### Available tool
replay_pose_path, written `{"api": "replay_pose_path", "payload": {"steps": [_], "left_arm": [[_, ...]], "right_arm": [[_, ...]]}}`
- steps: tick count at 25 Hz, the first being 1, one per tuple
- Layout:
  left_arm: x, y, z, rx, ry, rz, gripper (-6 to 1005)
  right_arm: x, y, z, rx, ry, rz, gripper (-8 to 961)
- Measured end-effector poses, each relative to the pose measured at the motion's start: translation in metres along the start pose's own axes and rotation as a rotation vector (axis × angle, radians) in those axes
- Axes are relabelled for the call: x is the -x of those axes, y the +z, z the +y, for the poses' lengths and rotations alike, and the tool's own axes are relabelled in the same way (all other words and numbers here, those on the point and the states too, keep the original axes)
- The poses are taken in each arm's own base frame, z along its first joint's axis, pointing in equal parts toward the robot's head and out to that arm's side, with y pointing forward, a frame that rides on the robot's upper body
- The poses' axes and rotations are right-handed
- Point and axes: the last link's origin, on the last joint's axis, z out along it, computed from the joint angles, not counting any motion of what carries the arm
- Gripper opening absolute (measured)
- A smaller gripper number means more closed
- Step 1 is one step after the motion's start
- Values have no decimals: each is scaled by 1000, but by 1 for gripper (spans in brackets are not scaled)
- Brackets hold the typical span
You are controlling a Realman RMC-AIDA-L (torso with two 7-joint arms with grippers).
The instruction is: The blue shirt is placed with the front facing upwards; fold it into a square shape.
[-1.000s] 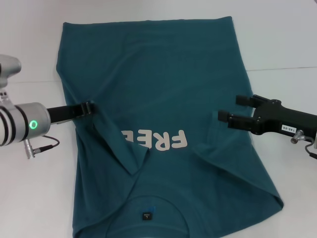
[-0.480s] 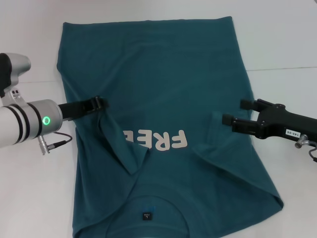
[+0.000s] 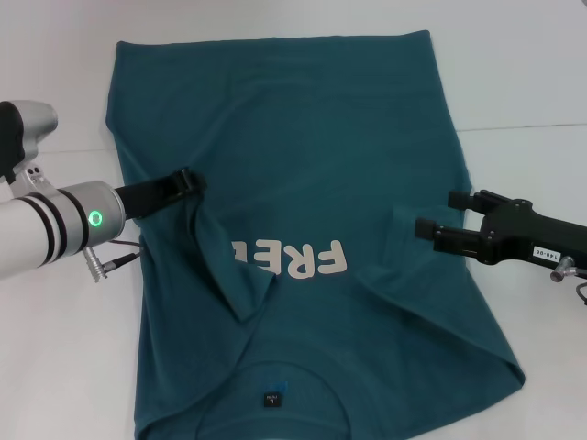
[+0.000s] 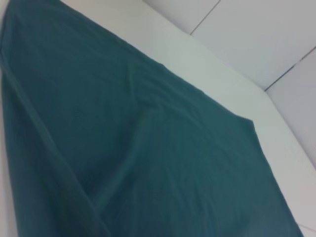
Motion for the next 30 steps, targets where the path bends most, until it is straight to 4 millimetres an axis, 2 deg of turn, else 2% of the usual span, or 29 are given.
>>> {"api": "replay_pose_path", "payload": {"steps": [9,21,30], "left_arm": [[-5,1,1,9,-57,48,104],[0,6,6,19,-74,31,111],[-1,5,3,27,-131,60,204]], "right_arm": [[0,-2,1,9,2,-6,928],[-2,-3,1,7,-6,-5,927],[-2,-4,2,8,-4,-4,927]]}}
